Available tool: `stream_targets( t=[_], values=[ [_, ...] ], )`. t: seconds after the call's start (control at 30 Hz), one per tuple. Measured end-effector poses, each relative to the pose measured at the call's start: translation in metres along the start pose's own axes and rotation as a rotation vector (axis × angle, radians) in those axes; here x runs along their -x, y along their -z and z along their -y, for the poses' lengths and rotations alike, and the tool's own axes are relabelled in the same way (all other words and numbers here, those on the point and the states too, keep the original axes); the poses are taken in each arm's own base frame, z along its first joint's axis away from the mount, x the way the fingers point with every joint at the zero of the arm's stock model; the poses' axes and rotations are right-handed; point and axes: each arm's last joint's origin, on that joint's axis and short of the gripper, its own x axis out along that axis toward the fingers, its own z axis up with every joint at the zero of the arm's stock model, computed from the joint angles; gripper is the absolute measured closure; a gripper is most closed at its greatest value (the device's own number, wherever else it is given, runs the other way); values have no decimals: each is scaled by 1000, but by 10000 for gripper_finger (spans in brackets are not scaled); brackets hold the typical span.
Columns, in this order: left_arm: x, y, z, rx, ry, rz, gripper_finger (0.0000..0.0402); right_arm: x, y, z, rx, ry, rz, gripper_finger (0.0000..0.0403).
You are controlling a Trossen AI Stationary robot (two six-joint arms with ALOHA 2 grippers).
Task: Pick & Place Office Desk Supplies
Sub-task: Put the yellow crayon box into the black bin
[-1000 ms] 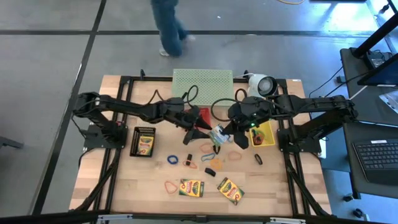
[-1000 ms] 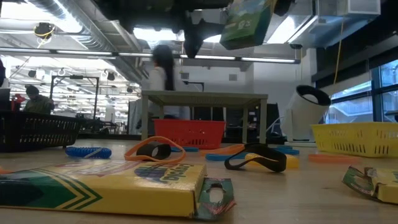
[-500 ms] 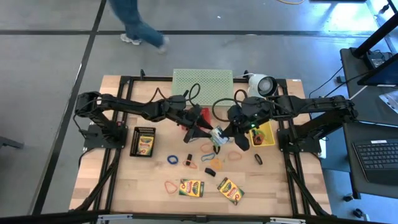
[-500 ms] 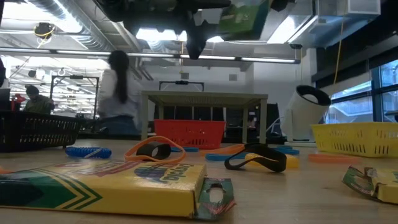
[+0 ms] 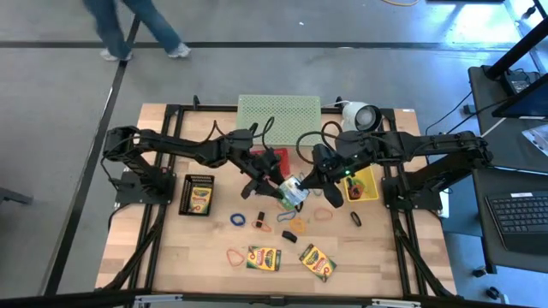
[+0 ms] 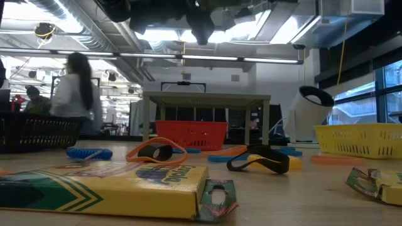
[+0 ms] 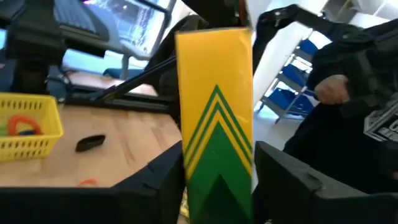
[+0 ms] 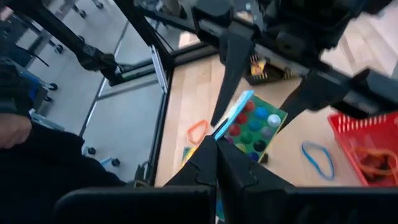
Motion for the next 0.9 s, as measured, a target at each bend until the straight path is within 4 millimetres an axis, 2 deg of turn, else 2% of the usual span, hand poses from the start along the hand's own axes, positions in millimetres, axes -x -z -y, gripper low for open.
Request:
stream_targets(
  t=[0.2, 0.57, 0.7, 0.9],
  values=[
    [0, 0, 0, 12, 4, 2, 315, 0, -3, -1, 7, -12, 31, 403],
    [0, -1, 1, 39, 43, -9, 315, 0, -3, -1, 11, -2, 37, 392],
    [2, -1, 0, 74, 51, -14, 315, 0, -4, 0, 16, 28, 49, 361],
    [13, -9, 1, 114, 49, -7, 315, 1, -6, 4, -6, 63, 69, 285]
  ],
)
